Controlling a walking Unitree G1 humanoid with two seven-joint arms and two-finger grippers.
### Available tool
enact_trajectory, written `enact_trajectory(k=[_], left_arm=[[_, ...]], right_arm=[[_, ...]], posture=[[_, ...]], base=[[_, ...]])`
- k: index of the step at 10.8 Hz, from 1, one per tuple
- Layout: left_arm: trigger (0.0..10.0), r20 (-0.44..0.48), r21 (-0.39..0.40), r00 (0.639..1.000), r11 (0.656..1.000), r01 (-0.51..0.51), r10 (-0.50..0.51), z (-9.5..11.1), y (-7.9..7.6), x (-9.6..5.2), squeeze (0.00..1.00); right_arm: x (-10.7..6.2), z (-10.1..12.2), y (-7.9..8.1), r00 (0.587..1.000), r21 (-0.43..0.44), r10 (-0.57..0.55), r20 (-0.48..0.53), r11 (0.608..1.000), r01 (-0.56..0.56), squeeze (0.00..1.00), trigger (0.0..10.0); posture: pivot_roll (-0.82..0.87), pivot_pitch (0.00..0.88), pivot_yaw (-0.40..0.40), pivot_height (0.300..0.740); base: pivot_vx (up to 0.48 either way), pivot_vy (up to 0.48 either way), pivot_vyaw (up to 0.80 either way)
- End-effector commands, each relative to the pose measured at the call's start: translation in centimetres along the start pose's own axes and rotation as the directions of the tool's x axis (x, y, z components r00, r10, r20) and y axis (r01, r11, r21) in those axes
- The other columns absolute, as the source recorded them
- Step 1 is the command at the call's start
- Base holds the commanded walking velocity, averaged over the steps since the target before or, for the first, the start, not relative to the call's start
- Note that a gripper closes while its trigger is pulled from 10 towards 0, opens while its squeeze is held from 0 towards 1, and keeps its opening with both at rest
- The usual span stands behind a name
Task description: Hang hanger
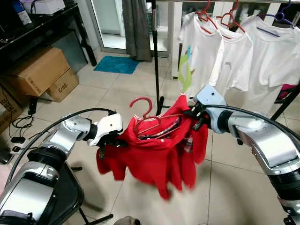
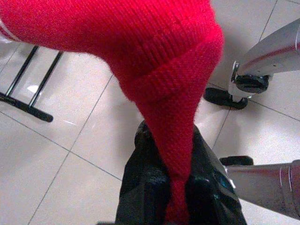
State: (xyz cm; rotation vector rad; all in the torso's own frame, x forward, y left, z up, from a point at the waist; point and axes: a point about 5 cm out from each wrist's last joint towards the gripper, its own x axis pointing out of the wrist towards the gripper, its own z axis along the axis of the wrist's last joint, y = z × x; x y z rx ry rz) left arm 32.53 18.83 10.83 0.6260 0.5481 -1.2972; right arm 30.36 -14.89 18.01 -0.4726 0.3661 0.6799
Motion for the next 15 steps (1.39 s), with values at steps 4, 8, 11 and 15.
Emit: enact_trajectory(k=[4,8,11,15], left_arm=[[0.0,0.016,0.024,0.997,0.996,-0.081,0.081,0.4,0.9,-1.1,0.0],[0.0,0.128,0.034,0.981,0.987,-0.155,0.149,0.9,1.4,-2.4,0.0],[0.0,0.215,0.058,0.972,0.993,-0.105,0.09,1.2,0.8,-3.1,0.0],[0.0,0.281,0.174,0.959,0.984,-0.028,-0.023,2.3,0.0,-4.2,0.0]], right_arm=[[-0.4,0.9,0.0,0.998,0.03,0.032,0.046,0.999,-0.034,1.0,10.0],[-1.6,0.2,-0.2,0.999,0.053,0.046,0.026,0.997,-0.047,0.0,10.0],[-2.5,0.0,-1.7,0.998,0.004,0.023,0.058,1.0,-0.024,0.0,10.0],[-2.6,2.6,-0.4,0.938,-0.204,0.241,0.249,0.96,-0.193,0.0,10.0]], posture=[[-0.13,0.0,0.114,0.74],[-0.13,0.0,0.114,0.74],[-0.13,0.0,0.111,0.74],[-0.13,0.0,0.101,0.74]], base=[[0.0,0.0,0.0],[0.0,0.0,0.0],[0.0,0.0,0.0],[0.0,0.0,0.0]])
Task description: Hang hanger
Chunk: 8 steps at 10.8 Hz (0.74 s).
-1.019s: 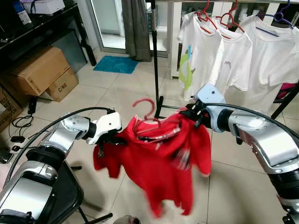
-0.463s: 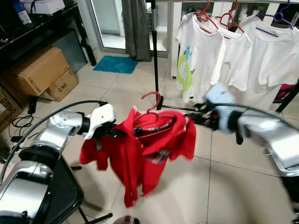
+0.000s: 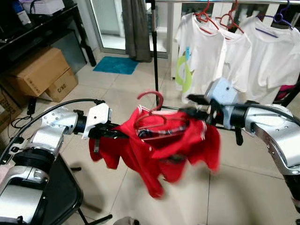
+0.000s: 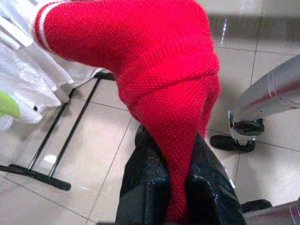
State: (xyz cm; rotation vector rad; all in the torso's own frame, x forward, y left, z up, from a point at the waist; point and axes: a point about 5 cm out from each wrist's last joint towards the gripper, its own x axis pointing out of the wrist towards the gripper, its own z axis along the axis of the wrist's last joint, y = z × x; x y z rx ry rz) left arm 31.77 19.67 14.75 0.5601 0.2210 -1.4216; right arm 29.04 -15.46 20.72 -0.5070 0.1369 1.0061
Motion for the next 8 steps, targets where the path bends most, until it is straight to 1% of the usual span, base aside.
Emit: enact_trajectory(k=[1,2,4,5,6,7,8], left_arm=[[0.0,0.015,0.035,1.0,0.999,-0.02,0.019,0.7,0.4,-0.8,0.0],[0.0,0.038,0.051,0.999,0.998,-0.024,0.023,1.5,0.7,-0.9,0.0],[0.0,0.051,0.058,0.999,0.998,-0.015,0.012,1.9,0.7,-1.0,0.0],[0.0,0.064,0.073,0.998,0.997,-0.005,0.0,2.3,0.7,-0.8,0.0],[0.0,0.075,0.078,0.997,0.997,0.009,-0.015,2.6,0.6,-0.4,0.0],[0.0,0.081,0.08,0.996,0.997,0.019,-0.025,2.8,0.6,0.0,0.0],[0.0,0.079,0.078,0.997,0.997,0.012,-0.018,2.8,0.7,0.0,0.0]], right_arm=[[0.4,0.7,0.7,0.996,-0.03,0.079,0.031,0.997,-0.078,0.0,10.0],[0.6,0.7,1.6,0.975,-0.015,0.216,0.051,0.976,-0.215,0.0,10.0],[0.0,0.4,1.5,0.959,-0.02,0.28,0.042,0.96,-0.28,0.0,10.0],[0.0,0.5,1.2,0.958,-0.021,0.286,0.037,0.958,-0.285,0.0,10.0],[0.7,0.6,1.5,0.955,-0.023,0.291,0.051,0.957,-0.29,0.0,10.0],[1.6,0.8,2.3,0.939,-0.01,0.334,0.08,0.942,-0.334,0.0,9.8],[1.9,1.0,3.0,0.925,0.001,0.368,0.099,0.929,-0.37,0.0,2.5]], posture=[[-0.13,0.0,0.09,0.74],[-0.13,0.0,0.088,0.74],[-0.13,0.0,0.088,0.74],[-0.13,0.0,0.088,0.74],[-0.12,0.0,0.088,0.74],[-0.12,0.0,0.089,0.74],[-0.12,0.0,0.089,0.74]], base=[[0.0,0.0,0.0],[0.0,0.0,0.0],[0.0,0.0,0.0],[0.0,0.0,0.0],[0.0,0.0,0.0],[0.0,0.0,0.0],[0.0,0.0,0.0]])
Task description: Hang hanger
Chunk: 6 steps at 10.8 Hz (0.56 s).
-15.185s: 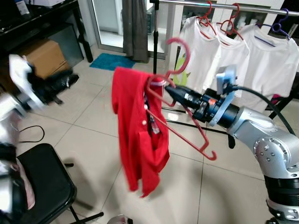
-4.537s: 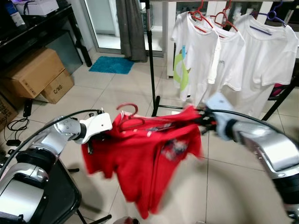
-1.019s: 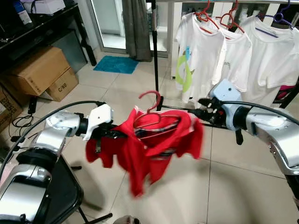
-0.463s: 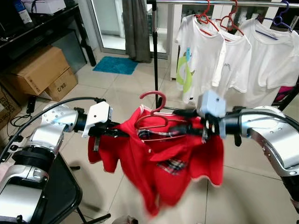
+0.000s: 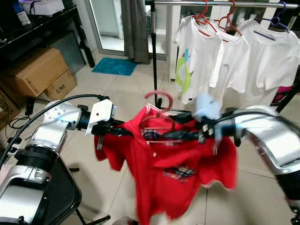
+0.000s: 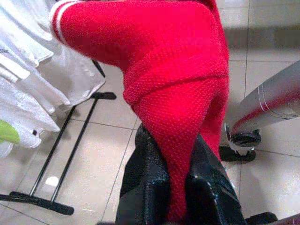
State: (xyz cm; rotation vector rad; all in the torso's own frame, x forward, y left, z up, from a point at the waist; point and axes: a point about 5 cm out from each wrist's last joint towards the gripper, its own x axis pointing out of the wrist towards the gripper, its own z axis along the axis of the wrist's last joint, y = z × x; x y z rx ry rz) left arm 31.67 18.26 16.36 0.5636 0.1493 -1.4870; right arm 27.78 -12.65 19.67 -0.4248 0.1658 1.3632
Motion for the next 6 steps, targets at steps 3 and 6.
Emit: enact_trajectory(k=[3,6], left_arm=[[0.0,0.021,0.026,0.999,0.999,-0.029,0.028,0.86,0.69,-0.25,0.0],[0.0,0.005,0.024,0.999,0.998,-0.051,0.051,0.65,0.94,-0.51,0.0]], right_arm=[[0.28,0.11,-0.01,1.0,0.013,0.012,-0.001,1.0,-0.012,0.0,0.0],[0.12,0.27,0.14,1.0,0.03,0.029,0.008,0.999,-0.029,0.0,0.0]], posture=[[-0.13,0.0,0.095,0.74],[-0.13,0.0,0.093,0.74]], base=[[0.0,0.0,0.0],[0.0,0.0,0.0]])
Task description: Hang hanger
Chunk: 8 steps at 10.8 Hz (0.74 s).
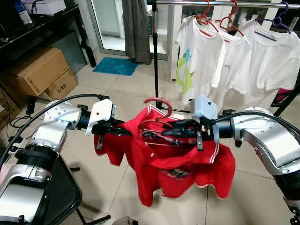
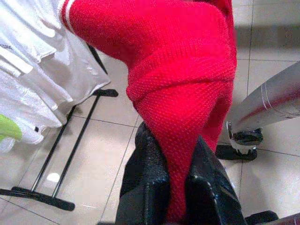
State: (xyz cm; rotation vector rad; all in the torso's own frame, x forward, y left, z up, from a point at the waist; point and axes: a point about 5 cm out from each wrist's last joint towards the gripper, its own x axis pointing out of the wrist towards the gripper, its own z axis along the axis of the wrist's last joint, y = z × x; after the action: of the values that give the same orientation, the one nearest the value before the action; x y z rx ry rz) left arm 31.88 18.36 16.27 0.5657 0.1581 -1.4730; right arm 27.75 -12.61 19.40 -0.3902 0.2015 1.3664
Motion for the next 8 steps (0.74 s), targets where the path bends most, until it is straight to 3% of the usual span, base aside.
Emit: enact_trajectory(k=[1,5,6,7,8], left_arm=[[0.0,0.016,0.029,0.999,0.998,-0.046,0.046,0.8,0.8,-0.5,0.0],[0.0,0.023,0.024,0.997,0.997,-0.078,0.078,0.7,0.8,-0.4,0.0],[10.0,0.036,-0.006,0.996,0.997,-0.081,0.081,0.6,0.7,-0.5,0.22],[10.0,0.066,-0.025,0.995,0.997,-0.079,0.08,0.8,0.7,-0.7,1.0],[10.0,0.073,-0.027,0.994,0.996,-0.08,0.082,1.0,0.7,-0.9,1.0]], right_arm=[[0.0,0.5,0.1,1.0,-0.013,0.021,0.009,1.0,-0.021,0.0,0.0],[-0.1,0.4,0.3,1.0,-0.007,0.02,0.002,1.0,-0.02,0.0,0.0],[-0.3,0.2,0.4,1.0,-0.001,0.006,-0.011,1.0,-0.006,0.0,0.0],[-0.5,-0.1,0.3,0.999,0.008,-0.015,-0.031,1.0,0.015,0.0,0.0],[-1.0,-0.9,0.0,0.996,0.022,-0.056,-0.074,0.998,0.058,0.0,0.0]], posture=[[-0.13,0.0,0.091,0.74],[-0.13,0.0,0.088,0.74],[-0.14,0.0,0.091,0.74],[-0.15,0.0,0.09,0.74],[-0.15,0.0,0.085,0.74]], base=[[0.0,0.0,0.0],[0.0,0.0,0.0],[0.0,0.0,0.0],[0.0,0.0,0.0],[0.0,0.0,0.0]])
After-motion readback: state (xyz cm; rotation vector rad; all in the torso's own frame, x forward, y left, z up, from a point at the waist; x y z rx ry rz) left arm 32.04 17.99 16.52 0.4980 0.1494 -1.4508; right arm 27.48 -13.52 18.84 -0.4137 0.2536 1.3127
